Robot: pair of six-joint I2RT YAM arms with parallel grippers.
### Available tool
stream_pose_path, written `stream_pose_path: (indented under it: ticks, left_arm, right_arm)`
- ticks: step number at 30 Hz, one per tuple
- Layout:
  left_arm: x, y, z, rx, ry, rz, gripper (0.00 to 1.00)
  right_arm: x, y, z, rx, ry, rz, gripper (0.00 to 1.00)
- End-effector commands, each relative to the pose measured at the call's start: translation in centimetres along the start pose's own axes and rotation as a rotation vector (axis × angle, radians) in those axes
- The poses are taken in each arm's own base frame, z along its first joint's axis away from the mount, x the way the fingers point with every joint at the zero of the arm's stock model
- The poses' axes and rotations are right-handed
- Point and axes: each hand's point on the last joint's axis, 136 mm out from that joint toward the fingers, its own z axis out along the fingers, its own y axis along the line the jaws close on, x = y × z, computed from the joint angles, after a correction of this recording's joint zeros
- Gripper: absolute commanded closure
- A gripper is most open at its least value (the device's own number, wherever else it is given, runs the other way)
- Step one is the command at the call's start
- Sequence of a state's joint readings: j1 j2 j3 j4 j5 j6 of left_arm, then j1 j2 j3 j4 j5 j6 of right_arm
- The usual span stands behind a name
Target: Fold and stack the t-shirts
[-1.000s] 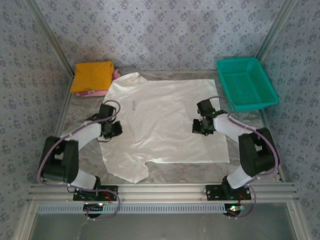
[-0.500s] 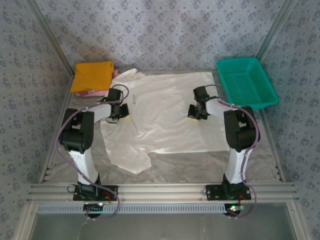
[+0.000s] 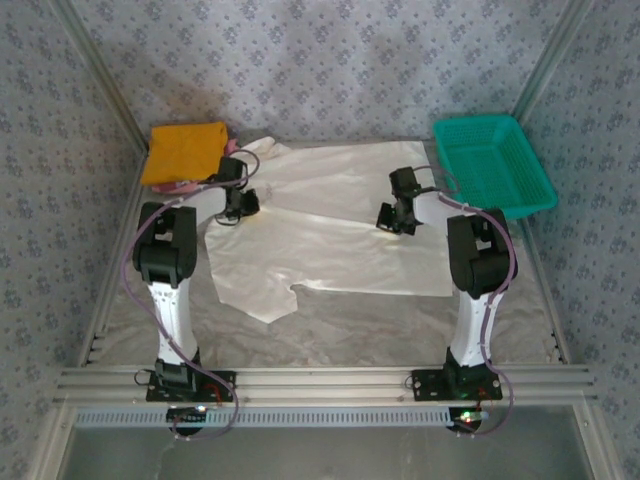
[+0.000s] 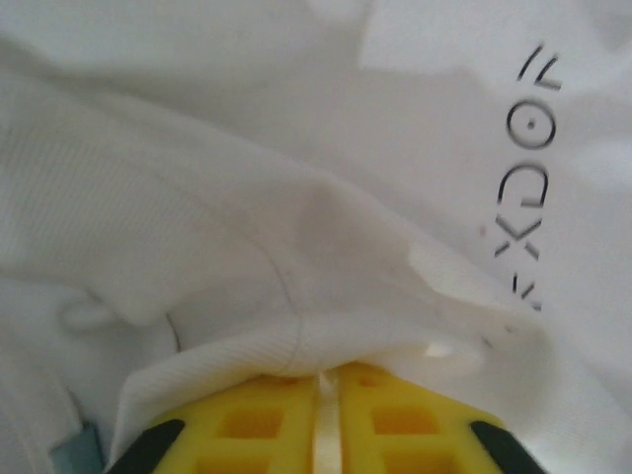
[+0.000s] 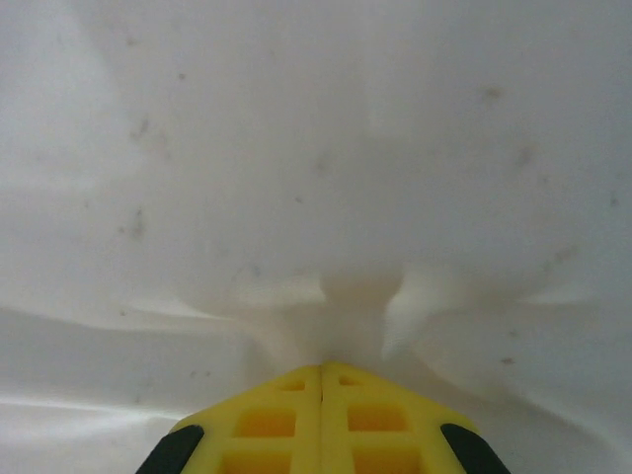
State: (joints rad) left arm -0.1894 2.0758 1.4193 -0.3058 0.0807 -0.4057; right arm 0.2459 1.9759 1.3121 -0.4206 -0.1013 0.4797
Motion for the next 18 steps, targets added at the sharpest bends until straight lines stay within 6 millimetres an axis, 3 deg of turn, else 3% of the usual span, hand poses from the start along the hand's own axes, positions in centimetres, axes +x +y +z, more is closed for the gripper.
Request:
stream_pose_path:
  ticks: [1,3,5,7,8,10,14,16,18]
  left_arm:
    - [0.8,0.5,-5.1,-0.022,-0.032,0.001,0.65]
    - [1.3,0.9,-8.5,-0.033,-0.088,-0.007,0.55]
    - [2.6,1.5,-12.5,-0.046,-0.151,-0.037,0.45]
    - [5.0,2.7,-15.9,-0.052,-0.170,-0.089,0.41]
    - [6.8,3.5,-17.1,-0.063,-0.162,-0.124,0.33]
    - [10.9,4.5,-18.3,-0.042,-0.117,-0.204,0.27]
    - [19.1,5.2,-18.3,0.021,0.057,-0.384,0.28]
    - [22.0,5.7,-18.6,0.001,0.116,-0.441,0.28]
    - [23.8,6.2,-19.2,-0.047,0.154,-0.445,0.28]
  right_arm:
    - [-1.3,2.7,-4.8,-0.089,-0.041,-0.023,0.92]
    - [-2.0,3.9,-7.6,-0.139,-0.076,-0.057,0.80]
    - [-1.6,4.4,-10.3,-0.176,-0.107,-0.078,0.75]
    - [-0.7,3.8,-12.3,-0.188,-0.141,-0.073,0.68]
    - [0.1,3.1,-13.0,-0.179,-0.150,-0.065,0.65]
    - [3.0,0.8,-12.9,-0.152,-0.119,-0.016,0.60]
    - [6.7,-5.2,-11.9,-0.160,-0.070,0.175,0.58]
    - [7.8,-7.3,-11.5,-0.149,-0.056,0.232,0.57]
    - [8.0,-8.1,-11.4,-0.143,-0.064,0.240,0.56]
